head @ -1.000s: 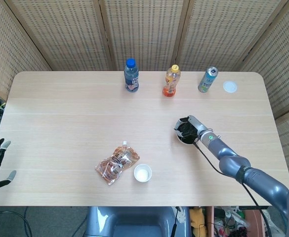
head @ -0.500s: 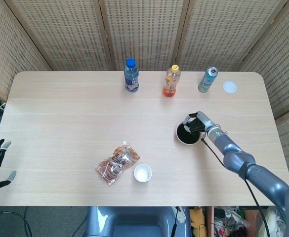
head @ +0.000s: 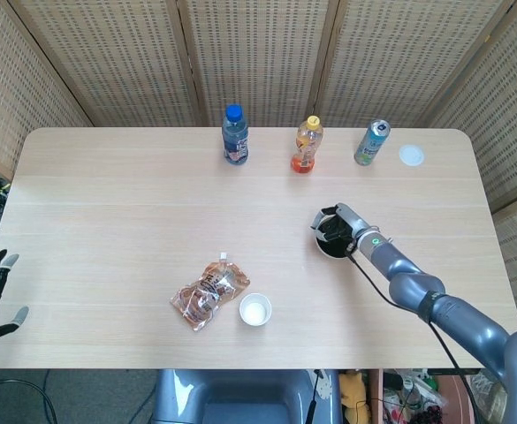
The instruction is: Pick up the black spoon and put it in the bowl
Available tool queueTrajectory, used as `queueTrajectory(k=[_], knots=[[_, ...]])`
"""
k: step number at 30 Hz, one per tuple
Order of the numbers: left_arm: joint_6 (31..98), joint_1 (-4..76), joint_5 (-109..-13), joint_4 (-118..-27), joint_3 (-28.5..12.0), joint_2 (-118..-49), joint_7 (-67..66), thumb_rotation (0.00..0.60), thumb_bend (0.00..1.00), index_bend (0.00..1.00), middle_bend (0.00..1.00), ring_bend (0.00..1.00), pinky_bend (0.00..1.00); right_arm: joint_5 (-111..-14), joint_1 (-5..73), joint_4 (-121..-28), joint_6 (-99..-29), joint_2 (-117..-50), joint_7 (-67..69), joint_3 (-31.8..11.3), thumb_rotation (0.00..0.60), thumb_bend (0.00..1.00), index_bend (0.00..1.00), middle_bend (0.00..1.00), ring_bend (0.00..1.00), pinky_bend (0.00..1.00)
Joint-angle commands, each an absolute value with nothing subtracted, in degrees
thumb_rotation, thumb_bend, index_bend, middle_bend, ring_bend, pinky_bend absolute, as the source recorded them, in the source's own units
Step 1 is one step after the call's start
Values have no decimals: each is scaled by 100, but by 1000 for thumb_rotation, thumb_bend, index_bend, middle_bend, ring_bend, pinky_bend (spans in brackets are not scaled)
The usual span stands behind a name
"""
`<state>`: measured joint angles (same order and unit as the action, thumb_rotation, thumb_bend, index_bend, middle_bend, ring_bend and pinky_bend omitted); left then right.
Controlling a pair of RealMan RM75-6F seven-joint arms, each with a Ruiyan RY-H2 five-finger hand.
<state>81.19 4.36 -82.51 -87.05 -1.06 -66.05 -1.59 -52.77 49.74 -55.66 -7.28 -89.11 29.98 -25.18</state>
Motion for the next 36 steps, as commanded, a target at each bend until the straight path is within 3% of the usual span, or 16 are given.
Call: queueTrajectory(k=[1, 8, 23, 32, 34, 36], knots=[[8116, 442, -8263, -8699, -106, -6611, -155, 600, 316, 0, 0, 0, 0, -5347, 4822, -5859, -755, -8769, 2968, -2494, 600, 859, 708, 986, 1000, 1000], [8105, 462, -8279, -8712, -111, -6615, -176, 600, 317, 0, 0, 0, 0, -5394, 4639, -6019, -839, -8599, 2950, -2447, 600, 861, 708, 986, 1000, 1000], [8122, 403, -8213, -8737, -87, -6602, -215, 600, 317, 0, 0, 0, 0, -5450, 5021, -5183, -561, -8962, 2925, -2591, 600, 860, 708, 987, 1000, 1000], [8123, 386, -8224, -8692, -73, -6623, -153, 600, 316, 0, 0, 0, 0, -5560, 4952, -5463, -543, -8987, 2850, -2611, 600, 858, 708, 987, 1000, 1000], [8129, 388, -8232, -8679, -78, -6627, -134, 600, 317, 0, 0, 0, 0, -5652, 4861, -5677, -627, -8888, 2774, -2581, 600, 768, 708, 987, 1000, 1000], [8131, 391, -8248, -8669, -78, -6631, -116, 600, 316, 0, 0, 0, 0, -5710, 4772, -5858, -758, -8797, 2725, -2555, 600, 545, 707, 987, 1000, 1000]])
